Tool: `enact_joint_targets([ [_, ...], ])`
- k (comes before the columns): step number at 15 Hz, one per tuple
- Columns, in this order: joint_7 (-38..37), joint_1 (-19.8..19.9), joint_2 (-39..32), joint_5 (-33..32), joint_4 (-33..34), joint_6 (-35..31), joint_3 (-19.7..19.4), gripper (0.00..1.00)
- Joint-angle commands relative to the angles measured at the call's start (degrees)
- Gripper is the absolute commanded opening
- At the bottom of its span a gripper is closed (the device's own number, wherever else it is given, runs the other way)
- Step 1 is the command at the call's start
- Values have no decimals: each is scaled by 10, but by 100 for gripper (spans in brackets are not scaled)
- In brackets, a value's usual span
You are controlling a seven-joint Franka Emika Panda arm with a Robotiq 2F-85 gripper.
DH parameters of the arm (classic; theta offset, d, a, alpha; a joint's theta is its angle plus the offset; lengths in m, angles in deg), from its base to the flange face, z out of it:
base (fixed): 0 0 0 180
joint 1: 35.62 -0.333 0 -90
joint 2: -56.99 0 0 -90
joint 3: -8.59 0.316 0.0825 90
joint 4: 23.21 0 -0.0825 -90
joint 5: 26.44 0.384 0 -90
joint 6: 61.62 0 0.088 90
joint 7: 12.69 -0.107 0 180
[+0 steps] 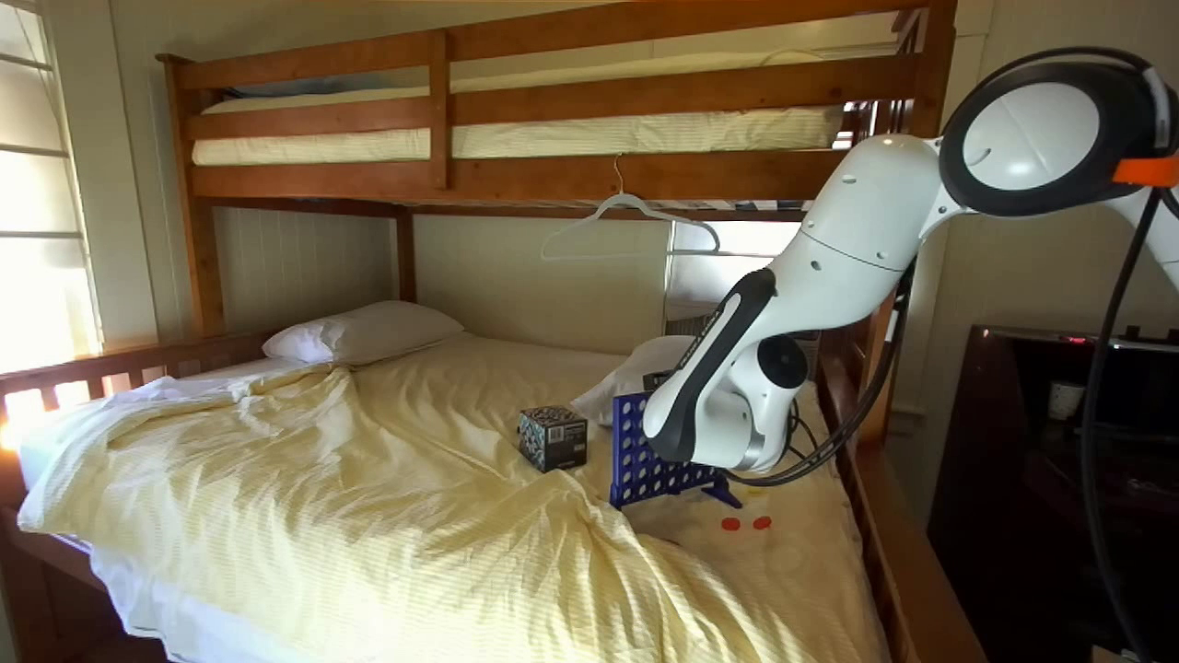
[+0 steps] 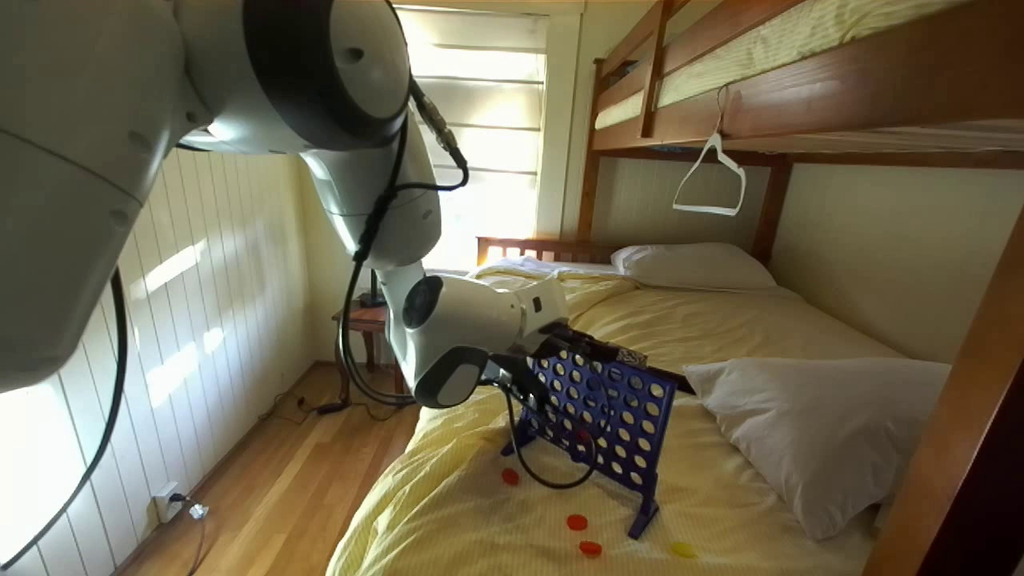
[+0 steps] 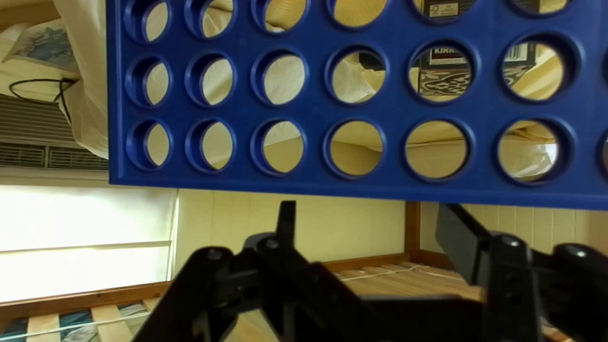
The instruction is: Put one orange chip in the blue game board.
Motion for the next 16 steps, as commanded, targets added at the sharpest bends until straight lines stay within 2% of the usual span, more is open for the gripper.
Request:
enact_joint_targets([
  [1, 9, -9, 0, 17, -4, -12, -1, 100],
  [9, -35, 10, 54, -7, -50, -53, 17, 100],
  [13, -46, 25, 118, -12, -96, -12, 24, 100],
  [16, -34, 38, 178, -23, -141, 45, 21, 100],
])
